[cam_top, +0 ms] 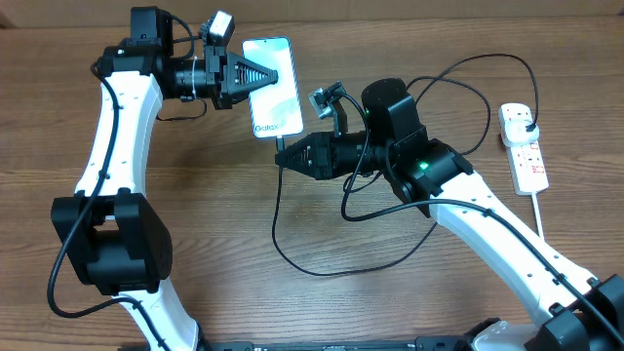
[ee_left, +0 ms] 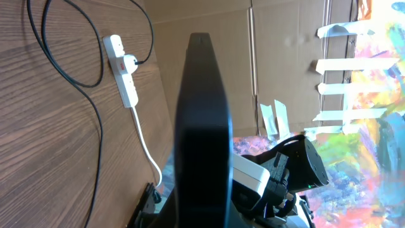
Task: Plug charger to phone and switch on socket
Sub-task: 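Push the plug into the phone's bottom port with the right gripper, then release the plug and withdraw the right gripper, then lower the phone with the left gripper toward the table, then open the left gripper to lay the phone flat on the table, then move the right gripper over the white power strip's switch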
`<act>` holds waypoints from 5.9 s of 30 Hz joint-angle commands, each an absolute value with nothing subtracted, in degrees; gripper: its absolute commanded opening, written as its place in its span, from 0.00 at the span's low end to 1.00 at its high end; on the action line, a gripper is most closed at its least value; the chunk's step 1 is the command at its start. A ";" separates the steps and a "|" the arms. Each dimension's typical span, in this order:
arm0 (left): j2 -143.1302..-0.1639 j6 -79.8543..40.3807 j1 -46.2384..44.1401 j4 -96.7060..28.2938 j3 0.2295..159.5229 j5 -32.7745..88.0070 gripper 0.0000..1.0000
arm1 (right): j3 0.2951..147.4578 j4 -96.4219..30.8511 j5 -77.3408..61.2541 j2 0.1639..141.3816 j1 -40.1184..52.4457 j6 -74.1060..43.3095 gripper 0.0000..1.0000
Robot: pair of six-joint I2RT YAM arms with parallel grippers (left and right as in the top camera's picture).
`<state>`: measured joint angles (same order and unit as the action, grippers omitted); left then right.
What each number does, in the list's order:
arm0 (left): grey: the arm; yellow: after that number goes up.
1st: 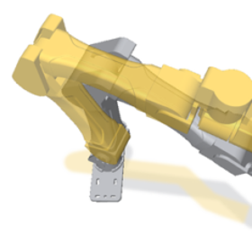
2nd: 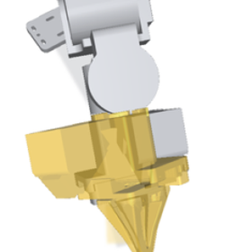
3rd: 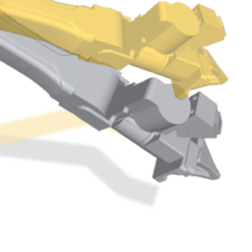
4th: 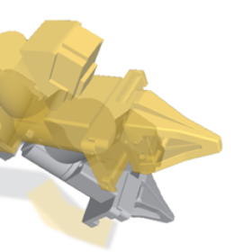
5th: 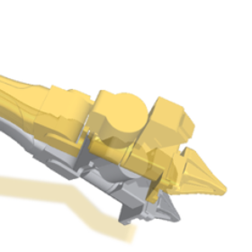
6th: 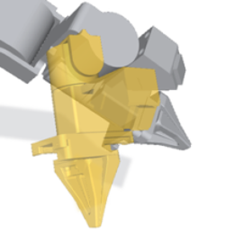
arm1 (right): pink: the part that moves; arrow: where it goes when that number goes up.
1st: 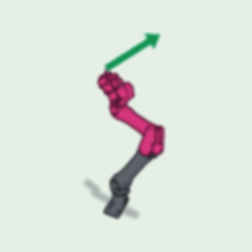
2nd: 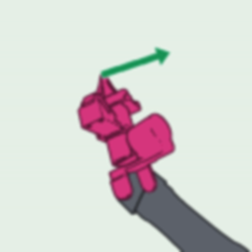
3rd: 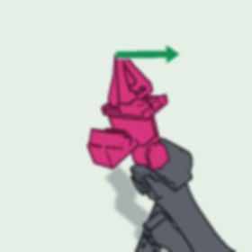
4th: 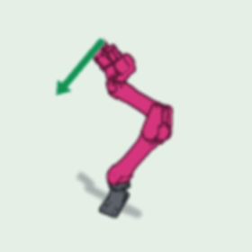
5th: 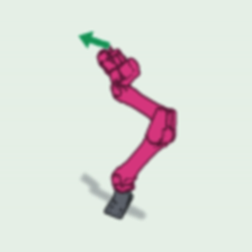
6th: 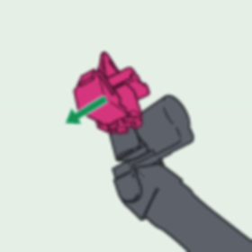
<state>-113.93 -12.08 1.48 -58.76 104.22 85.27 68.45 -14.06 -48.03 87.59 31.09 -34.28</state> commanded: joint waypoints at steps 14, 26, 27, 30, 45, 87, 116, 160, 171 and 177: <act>-113.47 -11.75 -0.40 -59.72 105.16 81.43 0.04 | 68.75 -15.31 -45.30 85.82 28.73 -34.46 0.15; -113.51 -5.28 -0.36 -64.23 105.14 66.94 0.04 | 68.75 -23.00 -46.30 85.82 24.88 -31.31 0.57; -113.54 -3.90 -0.36 -65.12 105.14 66.30 0.04 | 68.75 -23.92 -46.28 85.82 24.32 -30.92 0.58; -113.60 -0.89 -0.45 -68.29 105.06 62.02 0.04 | 68.75 -27.53 -45.28 85.82 22.65 -29.65 0.62; -114.13 1.72 -0.91 -64.38 92.66 48.07 0.04 | 68.69 -40.51 -31.57 85.82 21.78 -27.99 0.68; -117.12 -5.13 -2.70 -46.37 77.03 47.42 0.05 | 68.69 -41.80 -29.58 85.84 21.78 -28.03 0.70; -117.12 -11.18 -2.70 -47.99 77.03 42.78 0.17 | 68.69 -42.87 -29.61 85.82 21.78 -28.03 0.68; -104.55 -7.14 -2.66 -72.14 113.62 20.82 0.33 | 74.43 -54.04 -29.61 84.86 4.25 -20.60 0.04; -102.00 -7.73 -2.66 -72.20 114.06 20.75 1.00 | 78.06 -54.87 -34.17 85.36 -24.16 -19.64 0.04; -102.00 -7.73 -2.66 -72.18 114.06 20.75 1.00 | 77.97 -52.07 -34.20 89.49 -35.35 -19.59 0.04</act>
<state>-101.86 -7.97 -2.55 -72.23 113.67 20.73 76.95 -53.15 -33.12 86.89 -32.21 -20.47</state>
